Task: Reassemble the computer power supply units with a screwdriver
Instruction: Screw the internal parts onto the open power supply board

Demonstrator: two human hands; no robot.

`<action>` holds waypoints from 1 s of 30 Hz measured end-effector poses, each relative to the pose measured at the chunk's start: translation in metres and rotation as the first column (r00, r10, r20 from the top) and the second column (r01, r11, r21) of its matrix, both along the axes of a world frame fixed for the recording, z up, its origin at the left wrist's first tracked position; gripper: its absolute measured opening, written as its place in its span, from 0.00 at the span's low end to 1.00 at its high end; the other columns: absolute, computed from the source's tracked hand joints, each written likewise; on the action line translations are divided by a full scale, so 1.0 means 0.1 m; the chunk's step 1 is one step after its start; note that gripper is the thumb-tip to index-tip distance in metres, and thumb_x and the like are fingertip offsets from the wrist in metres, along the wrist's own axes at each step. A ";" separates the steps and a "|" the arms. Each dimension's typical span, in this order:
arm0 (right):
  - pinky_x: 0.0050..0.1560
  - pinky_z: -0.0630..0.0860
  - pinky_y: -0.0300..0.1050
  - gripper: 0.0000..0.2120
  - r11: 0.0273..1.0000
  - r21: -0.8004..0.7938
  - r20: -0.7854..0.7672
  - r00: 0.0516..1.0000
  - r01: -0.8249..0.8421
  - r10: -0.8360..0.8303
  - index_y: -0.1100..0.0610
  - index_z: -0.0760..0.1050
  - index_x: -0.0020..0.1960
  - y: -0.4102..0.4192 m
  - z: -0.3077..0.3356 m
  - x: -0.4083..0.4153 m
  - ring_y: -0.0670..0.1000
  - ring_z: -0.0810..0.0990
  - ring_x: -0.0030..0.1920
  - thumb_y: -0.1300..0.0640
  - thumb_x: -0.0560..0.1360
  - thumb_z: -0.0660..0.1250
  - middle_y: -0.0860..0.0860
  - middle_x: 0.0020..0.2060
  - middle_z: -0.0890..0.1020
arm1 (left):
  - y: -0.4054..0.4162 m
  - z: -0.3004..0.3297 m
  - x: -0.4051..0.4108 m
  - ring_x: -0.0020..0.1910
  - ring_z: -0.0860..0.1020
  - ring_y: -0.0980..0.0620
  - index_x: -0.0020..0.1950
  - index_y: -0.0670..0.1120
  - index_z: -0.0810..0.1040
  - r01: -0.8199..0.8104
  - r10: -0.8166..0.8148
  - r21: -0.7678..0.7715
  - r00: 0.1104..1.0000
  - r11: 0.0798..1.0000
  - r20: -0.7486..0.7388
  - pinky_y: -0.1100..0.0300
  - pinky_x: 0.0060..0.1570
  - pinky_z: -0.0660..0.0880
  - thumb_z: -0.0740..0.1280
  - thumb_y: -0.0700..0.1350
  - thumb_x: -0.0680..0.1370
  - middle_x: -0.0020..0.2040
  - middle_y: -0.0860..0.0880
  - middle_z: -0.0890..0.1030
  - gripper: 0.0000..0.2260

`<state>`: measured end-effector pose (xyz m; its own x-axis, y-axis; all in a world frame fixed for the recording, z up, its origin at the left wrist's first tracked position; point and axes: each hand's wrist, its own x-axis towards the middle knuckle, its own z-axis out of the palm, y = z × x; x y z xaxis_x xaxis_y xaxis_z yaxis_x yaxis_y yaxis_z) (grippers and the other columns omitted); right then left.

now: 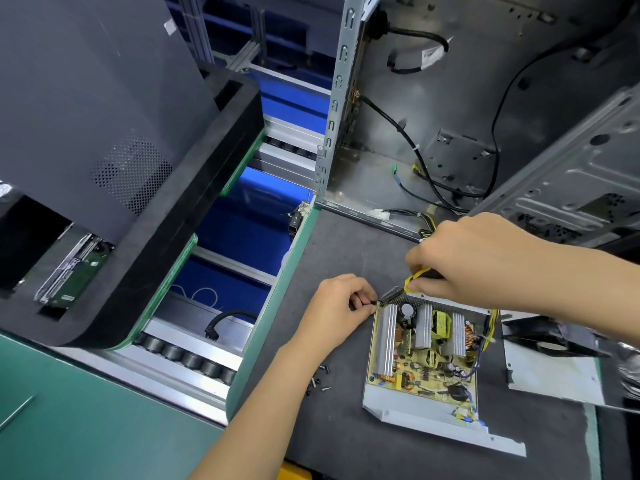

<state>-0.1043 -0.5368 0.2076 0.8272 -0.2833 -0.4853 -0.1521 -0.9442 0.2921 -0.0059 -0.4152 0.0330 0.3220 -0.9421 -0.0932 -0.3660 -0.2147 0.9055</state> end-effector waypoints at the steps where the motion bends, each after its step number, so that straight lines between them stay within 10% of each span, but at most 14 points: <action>1: 0.28 0.58 0.42 0.15 1.000 0.001 -0.004 1.000 0.001 -0.001 0.48 0.72 0.46 0.00 0.00 0.00 0.53 0.69 0.36 0.39 0.78 0.55 0.46 0.32 0.67 | 0.00 0.00 0.00 0.35 0.75 0.59 0.44 0.44 0.83 0.000 0.000 0.004 1.000 1.000 0.004 0.75 0.38 0.67 0.74 0.34 0.71 0.41 0.49 0.80 0.06; 30: 0.26 0.56 0.40 0.15 1.000 -0.019 -0.001 1.000 -0.009 0.009 0.48 0.69 0.42 -0.01 -0.07 0.03 0.52 0.67 0.33 0.38 0.77 0.54 0.45 0.29 0.65 | -0.05 -0.03 0.00 0.38 0.78 0.53 0.44 0.46 0.82 -0.003 0.002 0.058 1.000 0.998 0.027 0.50 0.45 0.78 0.75 0.39 0.71 0.41 0.52 0.80 0.05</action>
